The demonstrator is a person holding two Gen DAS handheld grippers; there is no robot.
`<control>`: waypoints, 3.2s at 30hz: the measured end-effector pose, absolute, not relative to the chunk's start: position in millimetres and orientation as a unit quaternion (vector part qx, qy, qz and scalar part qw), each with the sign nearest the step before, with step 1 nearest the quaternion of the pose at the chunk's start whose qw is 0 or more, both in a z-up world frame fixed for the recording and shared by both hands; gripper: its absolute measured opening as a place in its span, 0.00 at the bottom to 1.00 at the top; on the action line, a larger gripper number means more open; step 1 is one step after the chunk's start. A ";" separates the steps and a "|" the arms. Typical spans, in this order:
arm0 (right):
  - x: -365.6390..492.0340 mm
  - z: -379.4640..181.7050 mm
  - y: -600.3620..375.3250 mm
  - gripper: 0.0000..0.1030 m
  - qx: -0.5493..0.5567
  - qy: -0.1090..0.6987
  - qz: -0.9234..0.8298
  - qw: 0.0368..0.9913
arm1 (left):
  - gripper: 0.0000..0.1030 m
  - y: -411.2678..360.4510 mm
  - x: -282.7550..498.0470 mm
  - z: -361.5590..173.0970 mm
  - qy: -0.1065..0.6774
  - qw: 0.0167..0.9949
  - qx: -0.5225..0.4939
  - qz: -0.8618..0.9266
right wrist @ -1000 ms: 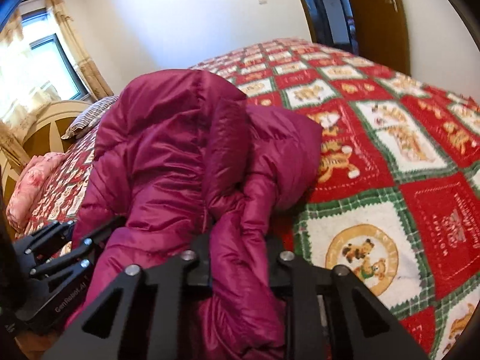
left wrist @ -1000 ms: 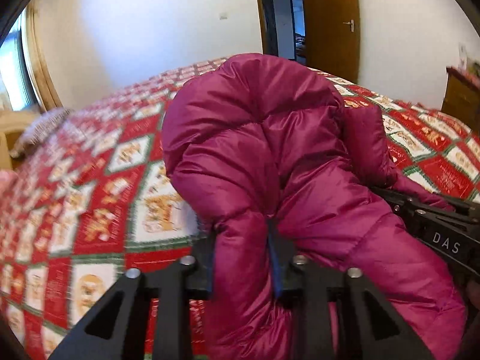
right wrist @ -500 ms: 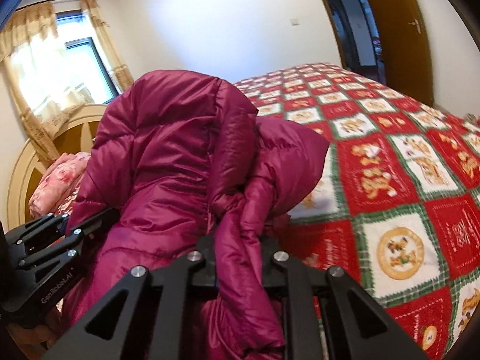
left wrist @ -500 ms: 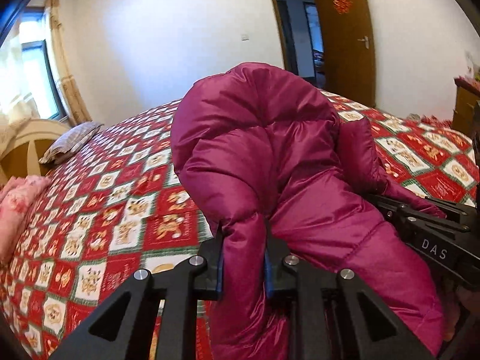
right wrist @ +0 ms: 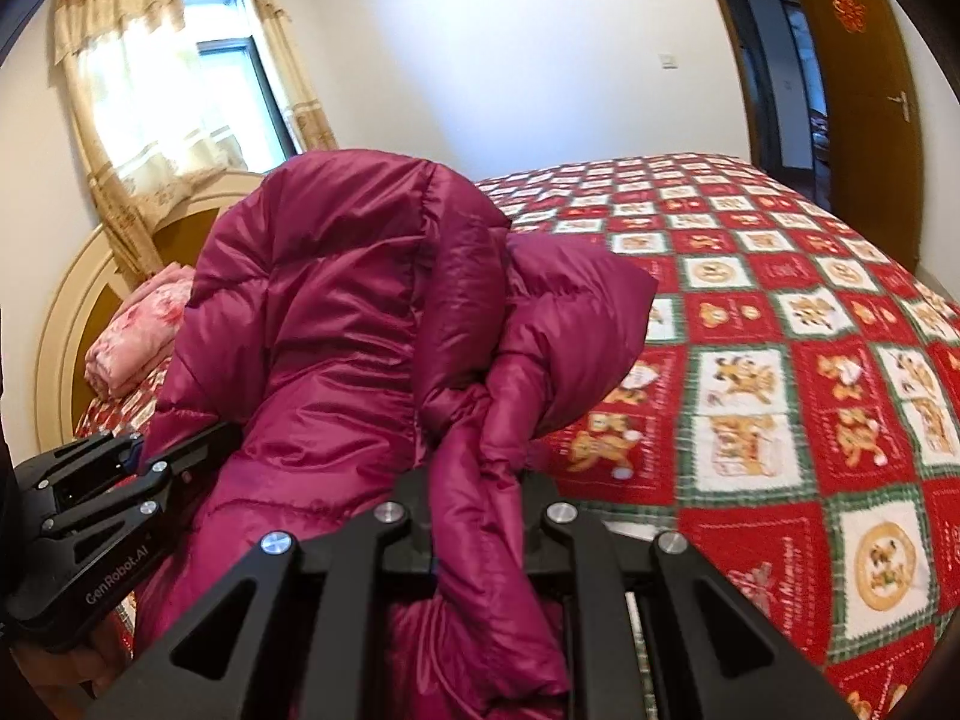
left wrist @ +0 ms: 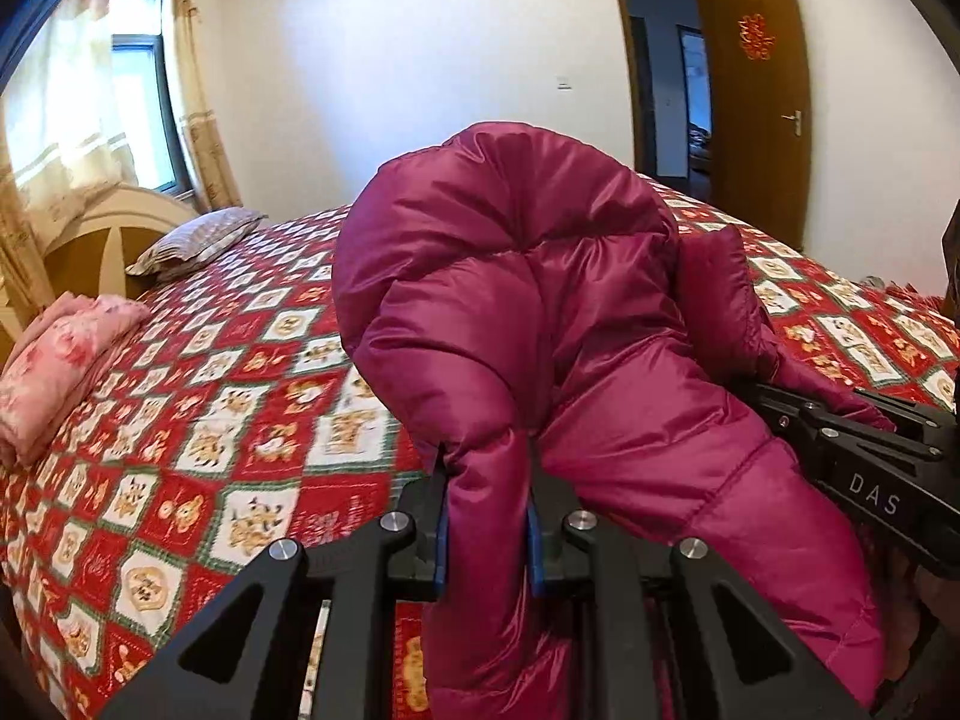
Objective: Fold large clothes
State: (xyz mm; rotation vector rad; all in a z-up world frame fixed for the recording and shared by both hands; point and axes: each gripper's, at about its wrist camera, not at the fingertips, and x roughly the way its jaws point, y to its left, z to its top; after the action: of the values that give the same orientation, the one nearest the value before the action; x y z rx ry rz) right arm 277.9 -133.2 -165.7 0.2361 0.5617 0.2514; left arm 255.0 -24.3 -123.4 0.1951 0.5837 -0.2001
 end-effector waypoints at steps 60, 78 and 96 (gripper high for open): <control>325.3 -204.8 -30.7 0.30 0.058 0.358 0.174 0.915 | 0.77 96.4 271.1 -185.8 0.333 0.942 0.037 0.034; 327.9 -215.5 -35.9 0.41 0.075 0.358 0.164 0.916 | 0.90 115.5 277.0 -202.3 0.328 0.944 -0.012 0.028; 331.7 -219.4 -32.5 0.47 0.064 0.363 0.152 0.917 | 0.91 121.3 283.9 -209.1 0.329 0.944 -0.030 0.027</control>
State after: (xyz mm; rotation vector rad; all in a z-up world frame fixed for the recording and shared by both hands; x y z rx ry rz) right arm 331.7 -32.5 -219.4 0.1326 0.7475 0.3132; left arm 283.9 121.3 -209.1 -0.0614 0.6698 0.0555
